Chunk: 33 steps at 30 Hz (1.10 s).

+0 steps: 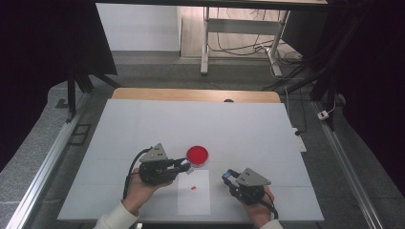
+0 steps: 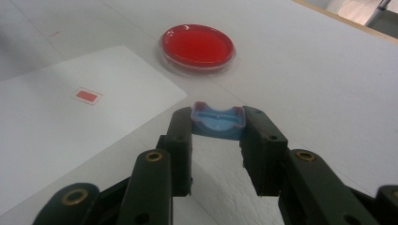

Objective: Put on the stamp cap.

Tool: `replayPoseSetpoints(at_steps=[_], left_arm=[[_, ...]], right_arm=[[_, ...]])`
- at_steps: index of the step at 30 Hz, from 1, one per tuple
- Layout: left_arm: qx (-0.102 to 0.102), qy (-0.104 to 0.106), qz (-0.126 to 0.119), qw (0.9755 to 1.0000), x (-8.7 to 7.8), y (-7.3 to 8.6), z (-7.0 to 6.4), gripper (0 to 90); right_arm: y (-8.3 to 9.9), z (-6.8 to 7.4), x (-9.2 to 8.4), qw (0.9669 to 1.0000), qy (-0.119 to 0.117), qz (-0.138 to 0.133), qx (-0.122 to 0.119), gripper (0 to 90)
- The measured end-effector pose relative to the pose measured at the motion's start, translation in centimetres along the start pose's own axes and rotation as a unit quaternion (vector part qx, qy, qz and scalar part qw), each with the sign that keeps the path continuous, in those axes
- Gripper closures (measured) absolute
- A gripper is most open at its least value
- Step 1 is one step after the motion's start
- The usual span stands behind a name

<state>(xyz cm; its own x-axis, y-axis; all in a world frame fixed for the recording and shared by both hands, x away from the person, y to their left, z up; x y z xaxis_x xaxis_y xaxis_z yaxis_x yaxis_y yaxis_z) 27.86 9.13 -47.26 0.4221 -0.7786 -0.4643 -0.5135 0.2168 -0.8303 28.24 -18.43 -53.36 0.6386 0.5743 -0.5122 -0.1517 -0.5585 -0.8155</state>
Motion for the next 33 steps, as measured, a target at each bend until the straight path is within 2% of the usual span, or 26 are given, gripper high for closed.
replayPoseSetpoints(at_steps=[25, 33], left_arm=[[0.001, 0.001, 0.003, 1.0000, 0.4, 0.1, -0.2, 75.4], [0.000, 0.000, 0.004, 1.0000, 0.5, 0.2, -0.1, 75.4]], right_arm=[[-1.4, 2.3, 1.4, 0.9995, -0.023, -0.003, -0.019, 64.4], [-1.9, 3.2, 2.0, 0.9989, -0.041, -0.012, -0.021, 64.4]])
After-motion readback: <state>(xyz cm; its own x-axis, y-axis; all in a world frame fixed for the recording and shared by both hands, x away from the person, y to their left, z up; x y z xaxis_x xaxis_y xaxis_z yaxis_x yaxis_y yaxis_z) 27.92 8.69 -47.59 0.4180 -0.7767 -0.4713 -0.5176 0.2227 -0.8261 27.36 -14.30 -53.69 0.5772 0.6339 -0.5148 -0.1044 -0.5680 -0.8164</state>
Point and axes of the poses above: each handheld gripper's, and its own axes: x roughly forward along the jaws, y roughly out of its underside, z roughly to its left, the point moved 3 cm from there along x, roughly forward along the jaws, and after that the axes turned 7 degrees about -x, right-handed, at the moved point
